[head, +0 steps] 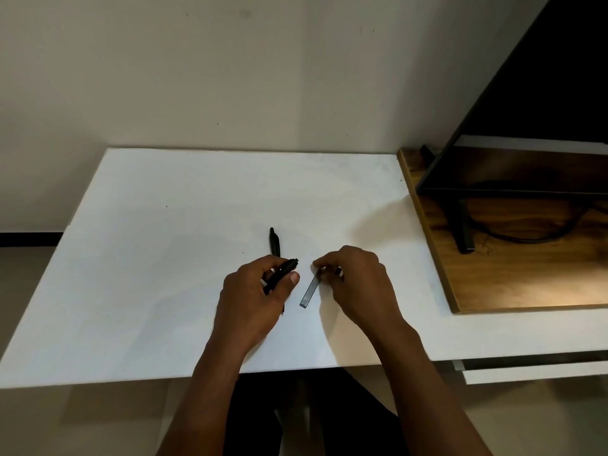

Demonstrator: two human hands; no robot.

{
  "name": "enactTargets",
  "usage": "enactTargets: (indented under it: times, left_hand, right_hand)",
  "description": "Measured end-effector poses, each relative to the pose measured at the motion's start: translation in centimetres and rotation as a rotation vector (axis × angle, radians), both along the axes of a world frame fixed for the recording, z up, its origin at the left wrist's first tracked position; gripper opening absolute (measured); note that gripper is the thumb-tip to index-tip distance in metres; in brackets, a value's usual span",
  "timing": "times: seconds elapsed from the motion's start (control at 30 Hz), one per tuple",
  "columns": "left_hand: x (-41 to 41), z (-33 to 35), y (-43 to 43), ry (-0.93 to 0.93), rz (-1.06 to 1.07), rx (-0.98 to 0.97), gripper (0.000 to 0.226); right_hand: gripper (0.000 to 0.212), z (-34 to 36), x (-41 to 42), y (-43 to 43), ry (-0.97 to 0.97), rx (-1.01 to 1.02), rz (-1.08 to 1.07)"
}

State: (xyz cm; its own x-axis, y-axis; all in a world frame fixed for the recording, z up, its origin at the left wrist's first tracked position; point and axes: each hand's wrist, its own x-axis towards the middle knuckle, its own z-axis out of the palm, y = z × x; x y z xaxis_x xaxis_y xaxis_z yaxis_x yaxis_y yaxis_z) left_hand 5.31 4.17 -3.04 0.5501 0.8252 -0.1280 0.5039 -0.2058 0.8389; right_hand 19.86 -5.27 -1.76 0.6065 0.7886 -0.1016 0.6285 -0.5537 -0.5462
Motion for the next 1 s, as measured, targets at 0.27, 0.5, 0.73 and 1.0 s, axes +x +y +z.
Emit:
enactTargets:
  times: [0.27,0.5,0.73,1.0]
  left_hand:
    - [0.0,-0.2,-0.1,0.106,-0.032,0.031,0.026]
    - [0.3,0.2,-0.7,0.304,-0.042,0.143,0.029]
    - [0.1,0.2,-0.7,0.27,-0.011,0.138,0.012]
    - [0.0,-0.1,-0.3,0.13,0.059,0.058,0.029]
  right_hand:
    - [0.03,-0.4,-0.1,0.2,-0.066,-0.056,0.018]
    - [0.026,-0.5,0.0,0.3,-0.059,-0.038,-0.008]
    - [0.03,-0.5,0.1,0.2,-0.073,-0.041,0.016]
    - [0.024,0.8,1.7,-0.8,-0.022,0.084,0.016]
